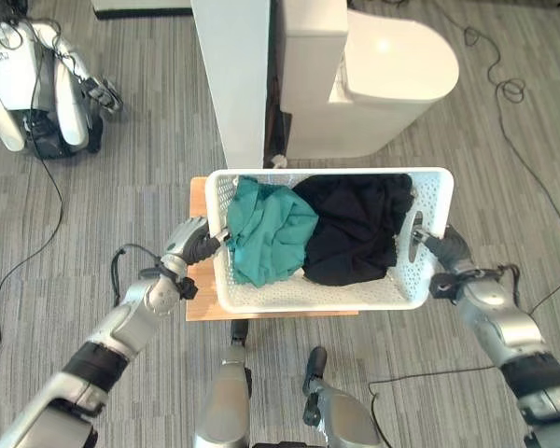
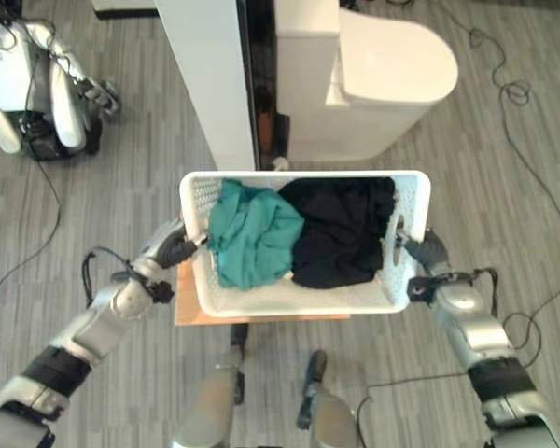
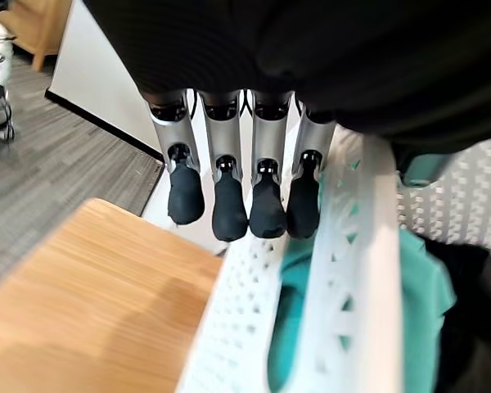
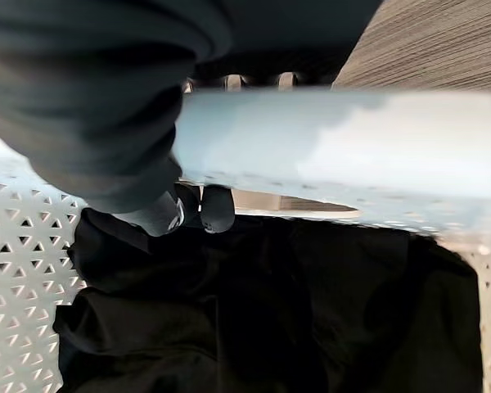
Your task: Grab the laundry basket,head to the washer,open it,put in the laundry and shut it.
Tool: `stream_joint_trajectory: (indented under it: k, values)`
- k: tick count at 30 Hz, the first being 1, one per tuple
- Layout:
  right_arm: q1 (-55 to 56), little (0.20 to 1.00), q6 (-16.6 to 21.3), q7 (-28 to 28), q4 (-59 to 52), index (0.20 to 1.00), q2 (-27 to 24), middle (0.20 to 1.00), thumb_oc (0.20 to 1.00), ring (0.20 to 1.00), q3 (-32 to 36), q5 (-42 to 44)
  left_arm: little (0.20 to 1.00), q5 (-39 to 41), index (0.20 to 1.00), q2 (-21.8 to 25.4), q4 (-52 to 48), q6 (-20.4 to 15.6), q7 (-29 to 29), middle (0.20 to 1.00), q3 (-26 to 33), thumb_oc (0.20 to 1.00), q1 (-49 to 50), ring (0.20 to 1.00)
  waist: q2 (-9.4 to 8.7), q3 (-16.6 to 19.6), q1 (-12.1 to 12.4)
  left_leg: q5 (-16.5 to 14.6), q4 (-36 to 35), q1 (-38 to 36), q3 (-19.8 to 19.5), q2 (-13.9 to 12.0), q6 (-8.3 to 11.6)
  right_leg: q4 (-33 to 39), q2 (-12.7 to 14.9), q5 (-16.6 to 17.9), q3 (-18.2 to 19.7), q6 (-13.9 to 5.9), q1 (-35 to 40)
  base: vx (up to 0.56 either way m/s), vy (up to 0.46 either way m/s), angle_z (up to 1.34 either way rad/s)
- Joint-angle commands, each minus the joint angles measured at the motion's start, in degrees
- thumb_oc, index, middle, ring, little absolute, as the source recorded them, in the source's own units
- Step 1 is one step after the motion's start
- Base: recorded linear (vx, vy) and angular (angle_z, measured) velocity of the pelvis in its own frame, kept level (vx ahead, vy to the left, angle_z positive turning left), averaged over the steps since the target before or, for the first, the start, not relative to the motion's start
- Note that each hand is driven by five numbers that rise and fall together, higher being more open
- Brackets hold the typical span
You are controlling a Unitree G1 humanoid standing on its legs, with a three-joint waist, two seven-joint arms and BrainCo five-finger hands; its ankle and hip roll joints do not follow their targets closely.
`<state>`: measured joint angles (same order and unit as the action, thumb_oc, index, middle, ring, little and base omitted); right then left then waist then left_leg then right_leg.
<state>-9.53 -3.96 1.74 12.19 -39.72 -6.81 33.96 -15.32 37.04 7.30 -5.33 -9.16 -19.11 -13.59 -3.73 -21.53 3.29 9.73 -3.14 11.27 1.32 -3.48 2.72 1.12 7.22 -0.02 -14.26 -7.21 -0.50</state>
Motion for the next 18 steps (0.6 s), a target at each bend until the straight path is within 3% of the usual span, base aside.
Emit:
stream_joint_trajectory:
  k: [1, 3, 6, 9, 18]
  values:
    - [4.5, 0.200, 3.3, -7.6, -6.3, 0.200, -1.4, 0.200, 0.200, 0.200, 2.6, -3.4, 0.200, 7.6, 0.200, -2.2, 3.8, -0.8, 1.7, 0.200, 8.2, 0.200, 2.5, 0.200, -0.21, 7.5, -0.7, -11.6, 7.5, -4.9, -0.2, -3.4, 1.36, -4.0, 4.8, 1.9, 0.0, -1.92, -1.6, 0.10, -0.006, -0.29]
    - [10.8, 0.200, 2.9, -7.8, -6.8, 0.200, 3.1, 0.200, 0.200, 0.200, 4.8, -6.1, 0.200, 11.9, 0.200, -5.6, 2.8, -1.1, 4.2, 0.200, 8.9, 0.200, 9.1, 0.200, 0.36, 9.7, -1.0, -12.1, 7.1, -7.7, 0.4, -3.6, 1.00, -4.3, 4.8, 1.2, 0.0, -1.67, 0.4, 0.11, -0.025, -0.30]
    - [18.8, 0.200, 1.7, -9.3, -8.7, 0.200, 8.3, 0.200, 0.200, 0.200, 5.6, -5.1, 0.200, 13.5, 0.200, -6.4, 3.2, -0.4, 7.1, 0.200, 8.0, 0.200, 14.1, 0.200, 0.90, 12.1, -1.5, -11.9, 5.7, -10.3, 0.6, -3.9, 1.26, -4.1, 4.6, 0.2, -0.7, -1.34, 2.6, 0.09, -0.041, -0.08]
    - [20.6, 0.200, 1.4, -9.8, -7.7, 0.200, 10.4, 0.200, 0.200, 0.200, 4.4, -2.9, 0.200, 12.2, 0.200, -5.9, 3.2, 0.2, 7.5, 0.200, 7.1, 0.200, 15.0, 0.200, 1.06, 13.7, -1.6, -11.5, 4.5, -11.8, 0.7, -4.0, 1.60, -3.4, 4.3, 0.0, -1.2, -1.12, 4.2, 0.05, -0.050, 0.05]
    - [19.6, 0.200, 1.5, -9.3, -4.8, 0.200, 10.2, 0.200, 0.200, 0.200, 4.3, 0.6, 0.200, 10.3, 0.200, -5.9, 1.5, 0.1, 6.1, 0.200, 8.9, 0.200, 14.1, 0.200, 1.32, 14.8, -1.5, -10.3, 3.1, -12.0, 0.7, -4.7, 2.66, -0.7, 3.0, 0.7, -1.5, -0.55, 4.9, 0.00, -0.052, 0.01]
